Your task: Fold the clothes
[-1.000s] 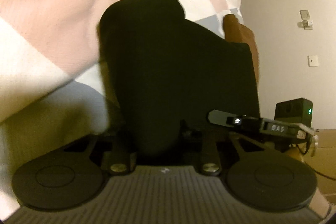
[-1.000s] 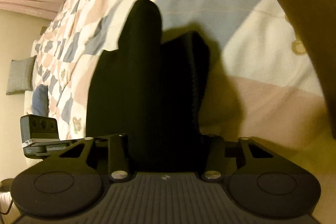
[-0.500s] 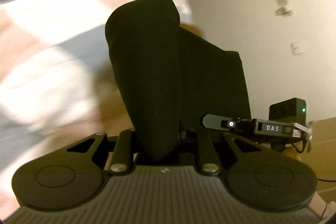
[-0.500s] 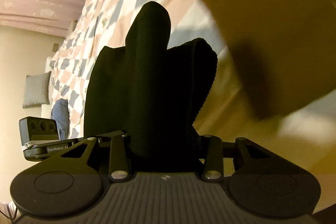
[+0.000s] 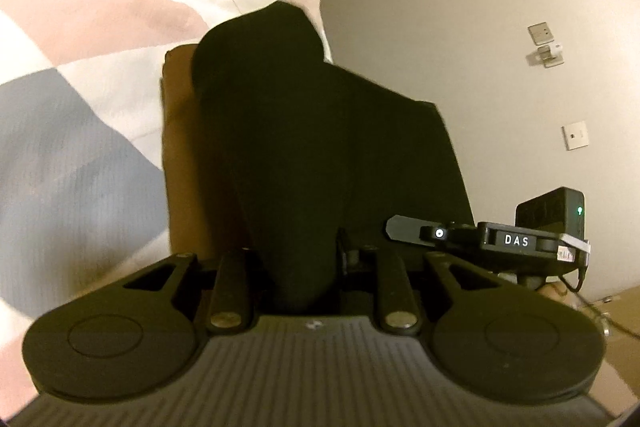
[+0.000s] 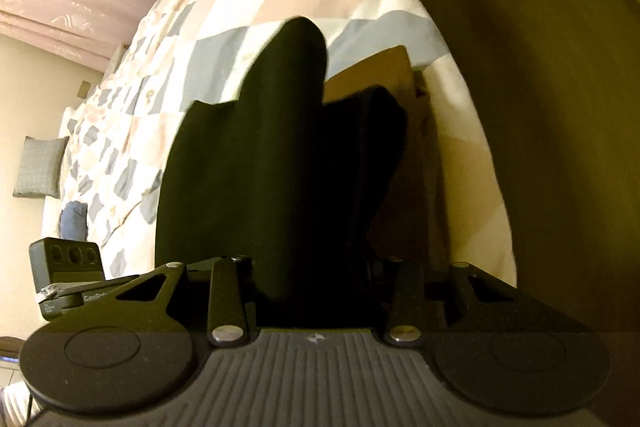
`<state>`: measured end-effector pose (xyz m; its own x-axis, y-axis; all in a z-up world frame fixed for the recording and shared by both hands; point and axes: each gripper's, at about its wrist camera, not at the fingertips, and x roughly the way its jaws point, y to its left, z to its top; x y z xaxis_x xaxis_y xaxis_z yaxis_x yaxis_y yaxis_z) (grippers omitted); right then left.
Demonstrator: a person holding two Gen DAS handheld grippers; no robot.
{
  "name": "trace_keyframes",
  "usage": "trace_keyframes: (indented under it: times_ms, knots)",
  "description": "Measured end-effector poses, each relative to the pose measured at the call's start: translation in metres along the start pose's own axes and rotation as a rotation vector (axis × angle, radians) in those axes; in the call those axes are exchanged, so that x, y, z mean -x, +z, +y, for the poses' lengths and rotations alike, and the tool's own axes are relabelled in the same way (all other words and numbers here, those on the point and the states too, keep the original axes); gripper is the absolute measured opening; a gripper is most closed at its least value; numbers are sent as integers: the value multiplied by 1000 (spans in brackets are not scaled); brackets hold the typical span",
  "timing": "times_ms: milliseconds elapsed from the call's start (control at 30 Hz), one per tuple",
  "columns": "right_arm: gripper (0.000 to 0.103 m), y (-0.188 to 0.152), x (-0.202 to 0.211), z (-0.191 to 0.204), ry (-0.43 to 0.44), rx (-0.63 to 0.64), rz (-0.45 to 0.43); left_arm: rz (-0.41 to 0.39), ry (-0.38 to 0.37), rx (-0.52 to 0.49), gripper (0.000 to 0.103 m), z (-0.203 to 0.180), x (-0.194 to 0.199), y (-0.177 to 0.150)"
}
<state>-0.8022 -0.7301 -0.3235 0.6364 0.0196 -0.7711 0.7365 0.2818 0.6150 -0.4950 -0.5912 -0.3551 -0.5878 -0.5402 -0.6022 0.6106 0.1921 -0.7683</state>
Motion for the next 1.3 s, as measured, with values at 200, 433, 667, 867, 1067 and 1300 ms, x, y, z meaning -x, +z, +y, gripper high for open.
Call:
trace_keyframes:
  times_ms: [200,433,667,867,1067,1300]
  knots:
    - [39,1,-10,-4,59,-13,-40,-21,-25,-19,23,0,5,-8]
    - [59,7,-5,-18,-14,-52,-48,11,35,-28,30,10,-10,-4]
    - [88,-18,25,-19,-142,-124,-216,-15,87,-65,31,11,31,-13]
    - [26,-56,44,-27,-113,-220,-338,-48,202,-184,25,-6,57,-13]
    - [44,-42,53,1,-207,-175,-384,-101,312,-289,16,-50,54,6]
    - [34,-13,56,56,-249,127,-480,-198,303,-510,16,-88,32,43]
